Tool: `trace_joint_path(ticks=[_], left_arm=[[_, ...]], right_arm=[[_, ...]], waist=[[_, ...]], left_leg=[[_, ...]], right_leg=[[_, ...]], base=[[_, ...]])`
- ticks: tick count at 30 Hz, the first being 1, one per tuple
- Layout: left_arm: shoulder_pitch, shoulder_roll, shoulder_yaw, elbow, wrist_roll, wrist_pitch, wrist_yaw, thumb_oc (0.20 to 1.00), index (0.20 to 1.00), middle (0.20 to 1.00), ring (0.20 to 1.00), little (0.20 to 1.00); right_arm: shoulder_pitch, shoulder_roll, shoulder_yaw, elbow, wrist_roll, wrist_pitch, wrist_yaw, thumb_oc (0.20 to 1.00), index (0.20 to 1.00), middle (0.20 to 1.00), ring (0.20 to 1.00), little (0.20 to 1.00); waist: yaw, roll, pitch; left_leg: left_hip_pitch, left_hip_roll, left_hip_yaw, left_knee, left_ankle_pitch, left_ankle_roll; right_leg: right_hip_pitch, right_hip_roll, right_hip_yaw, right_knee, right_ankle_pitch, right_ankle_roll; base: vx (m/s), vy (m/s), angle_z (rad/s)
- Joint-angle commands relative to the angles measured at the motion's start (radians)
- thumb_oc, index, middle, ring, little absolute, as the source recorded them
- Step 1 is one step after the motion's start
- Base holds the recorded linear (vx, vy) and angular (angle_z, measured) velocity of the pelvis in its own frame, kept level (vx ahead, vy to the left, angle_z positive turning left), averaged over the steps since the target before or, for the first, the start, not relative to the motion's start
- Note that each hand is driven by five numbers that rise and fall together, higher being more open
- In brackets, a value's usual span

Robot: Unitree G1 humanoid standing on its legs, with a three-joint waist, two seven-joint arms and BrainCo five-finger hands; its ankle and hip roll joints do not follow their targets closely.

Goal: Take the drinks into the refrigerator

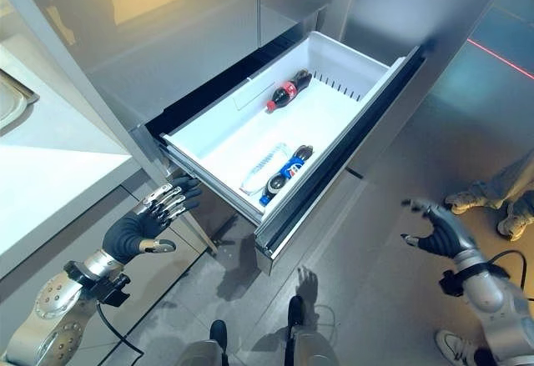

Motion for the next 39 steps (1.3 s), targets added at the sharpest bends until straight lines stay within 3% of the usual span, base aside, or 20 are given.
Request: trace_joint_path(ticks=[1,14,21,33,39], left_arm=[[-0.013,-0.013,-0.003,-0.049,0.025,-0.082,0.001,1.000,1.000,1.000,1.000,1.000],[-0.107,0.000,-0.121,-0.056,0.012,-0.110,0.035,1.000,1.000,1.000,1.000,1.000],[-0.133,0.017,-0.152,-0.057,-0.007,-0.116,0.041,1.000,1.000,1.000,1.000,1.000],[-0.160,0.027,-0.156,-0.059,-0.029,-0.130,0.050,1.000,1.000,1.000,1.000,1.000],[-0.177,0.036,-0.162,-0.048,-0.028,-0.133,0.055,1.000,1.000,1.000,1.000,1.000]], right_arm=[[-0.139,-0.005,0.040,0.015,0.012,-0.014,-0.002,0.200,0.200,0.200,0.200,0.200],[-0.683,0.082,0.547,0.220,-0.006,-0.017,0.026,0.200,0.200,0.200,0.200,0.200],[-1.007,0.196,0.783,0.361,-0.076,-0.014,0.034,0.200,0.200,0.200,0.200,0.200],[-1.396,0.302,0.857,0.408,-0.084,-0.006,-0.054,0.200,0.200,0.200,0.200,0.200],[-1.424,0.289,0.846,0.298,-0.090,-0.017,-0.083,0.200,0.200,0.200,0.200,0.200]], waist=[[0.009,0.009,0.007],[0.097,0.033,0.024],[0.163,0.038,0.028],[0.253,0.027,0.022],[0.263,0.019,0.019]], left_leg=[[-0.011,-0.052,-0.046,0.011,-0.064,0.092],[-0.029,-0.056,-0.065,0.043,-0.067,0.090],[-0.046,-0.061,-0.089,0.046,-0.060,0.089],[-0.078,-0.080,-0.165,0.053,-0.040,0.082],[-0.079,-0.082,-0.177,0.054,-0.039,0.080]], right_leg=[[0.016,-0.025,-0.044,0.156,-0.133,0.077],[0.020,-0.033,-0.064,0.167,-0.141,0.067],[0.021,-0.043,-0.089,0.172,-0.144,0.065],[0.043,-0.066,-0.167,0.171,-0.150,0.055],[0.056,-0.068,-0.179,0.160,-0.150,0.053]], base=[[0.00,0.000,0.00],[0.00,-0.005,0.01],[0.01,-0.010,0.05],[0.01,-0.030,0.25],[0.00,-0.002,0.20]])
